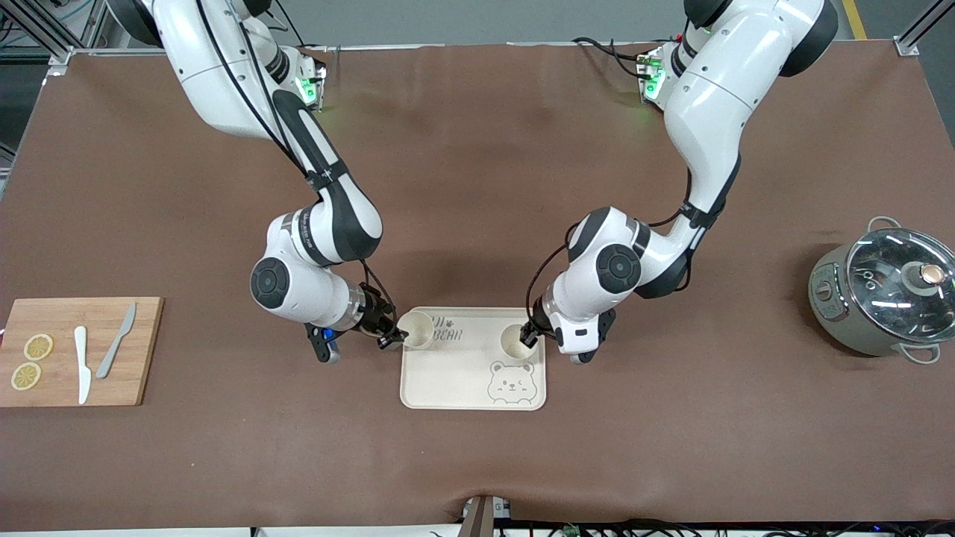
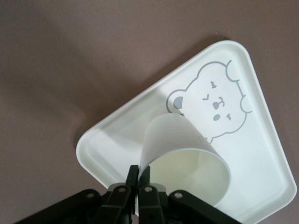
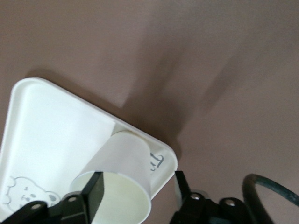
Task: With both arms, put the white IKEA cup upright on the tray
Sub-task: 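Open both grippers to release the cups on the tray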
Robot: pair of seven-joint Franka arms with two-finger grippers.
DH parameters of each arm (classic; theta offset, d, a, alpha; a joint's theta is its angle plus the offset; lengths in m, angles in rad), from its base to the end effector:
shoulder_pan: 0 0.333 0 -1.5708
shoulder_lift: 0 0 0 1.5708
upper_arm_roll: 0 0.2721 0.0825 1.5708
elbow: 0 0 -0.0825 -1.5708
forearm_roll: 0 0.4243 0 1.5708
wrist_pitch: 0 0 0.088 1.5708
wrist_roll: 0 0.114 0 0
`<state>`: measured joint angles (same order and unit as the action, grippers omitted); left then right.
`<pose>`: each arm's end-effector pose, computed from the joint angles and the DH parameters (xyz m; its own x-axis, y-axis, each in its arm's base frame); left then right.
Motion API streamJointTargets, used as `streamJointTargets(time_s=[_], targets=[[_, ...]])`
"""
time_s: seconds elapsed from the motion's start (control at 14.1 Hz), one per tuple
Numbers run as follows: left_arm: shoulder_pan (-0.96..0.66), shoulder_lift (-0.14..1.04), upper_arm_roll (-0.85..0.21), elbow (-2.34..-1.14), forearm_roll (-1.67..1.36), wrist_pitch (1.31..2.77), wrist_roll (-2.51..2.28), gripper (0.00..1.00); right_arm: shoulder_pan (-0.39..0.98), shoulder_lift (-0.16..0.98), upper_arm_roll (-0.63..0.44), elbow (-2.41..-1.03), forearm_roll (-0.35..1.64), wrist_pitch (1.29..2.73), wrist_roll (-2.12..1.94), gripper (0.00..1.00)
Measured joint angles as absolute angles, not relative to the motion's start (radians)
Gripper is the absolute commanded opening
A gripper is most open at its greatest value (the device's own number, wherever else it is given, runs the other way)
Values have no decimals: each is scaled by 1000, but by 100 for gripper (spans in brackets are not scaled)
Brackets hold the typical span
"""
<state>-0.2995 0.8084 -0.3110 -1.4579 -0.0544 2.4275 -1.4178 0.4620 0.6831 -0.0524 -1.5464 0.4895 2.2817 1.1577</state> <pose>0.6266 -0.3985 0.1766 0.5790 0.7812 -0.2335 0.8145 -0.5415 0.2082 0.6513 0.3017 0.1910 0.4937 -0.8114 -0.3129 -0.8689 -0.4749 -0.1397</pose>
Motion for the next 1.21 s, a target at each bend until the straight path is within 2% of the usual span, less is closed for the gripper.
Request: streamJointTargets(time_s=[0.07, 0.14, 0.35, 0.64, 0.99, 1.21], targets=[[-300, 808, -311, -1457, -57, 2425, -1424, 48, 462, 680, -53, -1527, 489, 2282, 1158, 100], [-301, 808, -311, -1455, -58, 2424, -1432, 99, 461, 672, -55, -1510, 489, 2281, 1158, 100], [-301, 808, -312, -1446, -58, 2423, -1436, 100, 434, 608, -64, -1473, 490, 2182, 1161, 100], [-299, 779, -310, -1431, -58, 2394, -1436, 100, 328, 526, -76, -1369, 478, 1840, 1161, 100], [-266, 672, -300, -1420, -56, 2269, -1434, 100, 311, 391, -89, -1347, 232, 1515, 1158, 100], [-230, 605, -298, -1419, -39, 2198, -1430, 100, 296, 294, -93, -1346, 171, 1437, 1070, 100]])
